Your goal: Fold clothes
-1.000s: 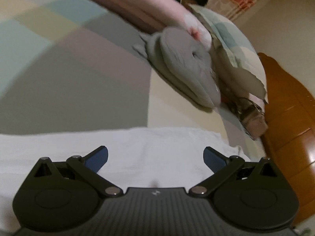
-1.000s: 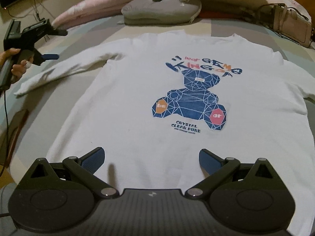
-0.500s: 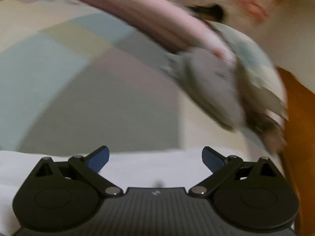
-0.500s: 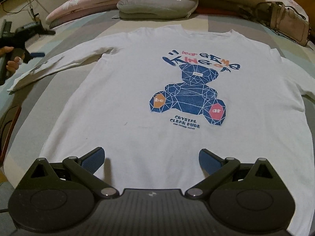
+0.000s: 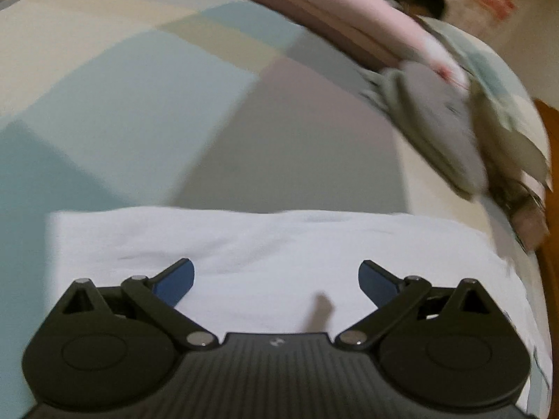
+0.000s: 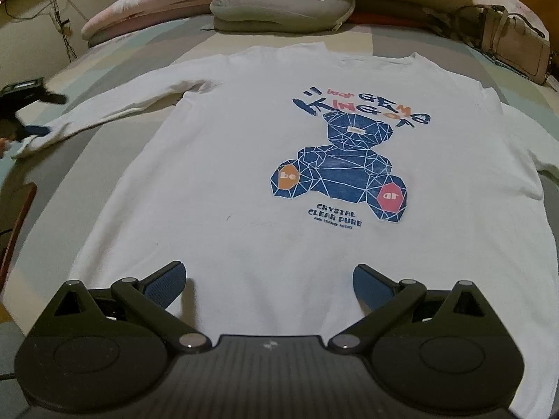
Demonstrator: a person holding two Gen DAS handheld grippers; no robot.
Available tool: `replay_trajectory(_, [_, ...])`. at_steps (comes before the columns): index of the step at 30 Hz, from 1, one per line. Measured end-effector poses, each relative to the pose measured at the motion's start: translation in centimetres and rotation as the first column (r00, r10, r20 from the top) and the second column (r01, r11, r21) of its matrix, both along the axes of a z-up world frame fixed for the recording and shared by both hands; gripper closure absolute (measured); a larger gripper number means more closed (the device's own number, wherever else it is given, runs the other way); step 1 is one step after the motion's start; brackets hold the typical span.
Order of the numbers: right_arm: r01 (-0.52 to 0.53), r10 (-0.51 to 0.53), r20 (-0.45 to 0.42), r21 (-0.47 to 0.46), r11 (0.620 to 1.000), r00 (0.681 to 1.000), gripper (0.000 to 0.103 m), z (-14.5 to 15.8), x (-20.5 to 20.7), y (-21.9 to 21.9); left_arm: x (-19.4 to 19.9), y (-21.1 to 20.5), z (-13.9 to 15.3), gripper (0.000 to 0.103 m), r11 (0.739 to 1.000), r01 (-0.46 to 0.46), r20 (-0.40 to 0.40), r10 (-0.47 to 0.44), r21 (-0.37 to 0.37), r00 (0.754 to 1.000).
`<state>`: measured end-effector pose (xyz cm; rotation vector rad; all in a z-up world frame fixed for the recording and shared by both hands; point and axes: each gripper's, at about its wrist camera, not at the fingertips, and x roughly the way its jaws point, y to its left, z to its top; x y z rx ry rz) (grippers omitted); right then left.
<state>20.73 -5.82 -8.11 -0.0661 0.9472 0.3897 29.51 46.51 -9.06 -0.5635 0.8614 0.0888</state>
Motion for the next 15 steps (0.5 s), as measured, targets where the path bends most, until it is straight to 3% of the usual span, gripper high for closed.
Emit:
replay_trajectory(2, [-0.003, 0.003, 0.003, -0.020, 1.000, 1.000, 0.000, -0.1, 0.0, 0.3, -1.3, 1.5, 0.0, 0.003, 0.999, -0.043, -0.001, 0.043, 0.006, 0.999])
replay_trajectory(5, [-0.008, 0.008, 0.013, -0.048, 0.999, 1.000, 0.000, -0.3, -0.1, 0.7, -2.6, 1.4, 0.7, 0.003, 1.000, -0.025, 0.043, 0.024, 0.017, 0.999])
replay_trajectory(9, [-0.007, 0.009, 0.025, -0.072, 0.997, 1.000, 0.000, -0.5, -0.2, 1.0, -2.8, -0.7, 1.0, 0.003, 0.983, 0.038, 0.044, -0.047, 0.181, 0.998])
replay_trajectory(15, [-0.016, 0.019, 0.034, -0.076, 0.997, 0.999, 0.000, -0.6, -0.3, 1.0, -2.4, -2.3, -0.6, 0.003, 0.908, 0.093, -0.047, -0.080, 0.408, 0.996])
